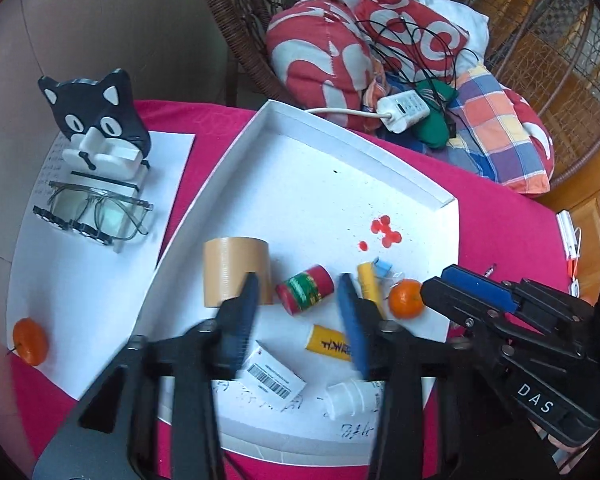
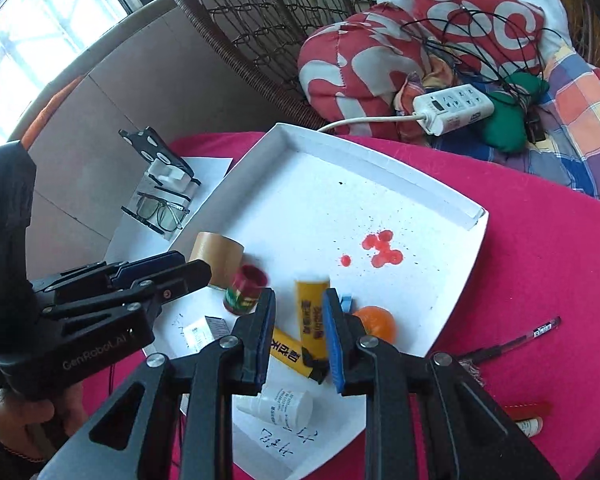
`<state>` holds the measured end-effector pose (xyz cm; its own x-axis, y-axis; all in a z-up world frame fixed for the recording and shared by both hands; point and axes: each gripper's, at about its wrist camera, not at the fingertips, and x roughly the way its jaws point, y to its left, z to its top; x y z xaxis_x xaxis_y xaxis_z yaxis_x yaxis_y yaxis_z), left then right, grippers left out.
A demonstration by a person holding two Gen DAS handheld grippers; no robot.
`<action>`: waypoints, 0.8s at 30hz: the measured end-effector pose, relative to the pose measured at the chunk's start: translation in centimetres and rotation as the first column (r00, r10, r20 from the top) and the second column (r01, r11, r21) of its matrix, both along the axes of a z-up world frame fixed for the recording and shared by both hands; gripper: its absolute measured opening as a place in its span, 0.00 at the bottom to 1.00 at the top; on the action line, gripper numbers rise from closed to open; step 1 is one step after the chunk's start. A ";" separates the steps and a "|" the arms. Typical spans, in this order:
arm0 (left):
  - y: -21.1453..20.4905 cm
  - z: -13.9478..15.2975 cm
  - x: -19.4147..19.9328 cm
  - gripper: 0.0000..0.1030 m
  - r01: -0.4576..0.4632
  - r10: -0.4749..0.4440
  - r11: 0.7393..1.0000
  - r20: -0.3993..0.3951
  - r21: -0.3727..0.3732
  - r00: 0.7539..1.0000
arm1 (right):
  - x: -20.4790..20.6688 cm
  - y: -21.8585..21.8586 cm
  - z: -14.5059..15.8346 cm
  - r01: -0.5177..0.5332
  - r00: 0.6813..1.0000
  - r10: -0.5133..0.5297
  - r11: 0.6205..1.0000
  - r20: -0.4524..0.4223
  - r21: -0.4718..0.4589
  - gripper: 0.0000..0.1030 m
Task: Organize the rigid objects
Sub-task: 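Carry can and yellow tube over the white tray and open both tools, then move the left tool to the white plug adapter and grasp it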
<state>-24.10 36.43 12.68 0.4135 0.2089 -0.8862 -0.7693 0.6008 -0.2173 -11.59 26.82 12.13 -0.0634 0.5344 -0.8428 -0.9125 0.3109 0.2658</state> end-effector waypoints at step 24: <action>-5.3 4.3 -1.1 0.93 -0.069 0.062 0.990 0.060 0.120 0.996 | 1.6 -6.3 3.6 0.079 0.989 -0.095 0.987 0.112 0.140 1.00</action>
<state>-25.20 31.17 16.95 0.4434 0.3419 -0.8285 -0.7964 0.5744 -0.1892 -9.95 20.56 15.69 0.0833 0.6431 -0.7612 -0.9111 0.3586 0.2032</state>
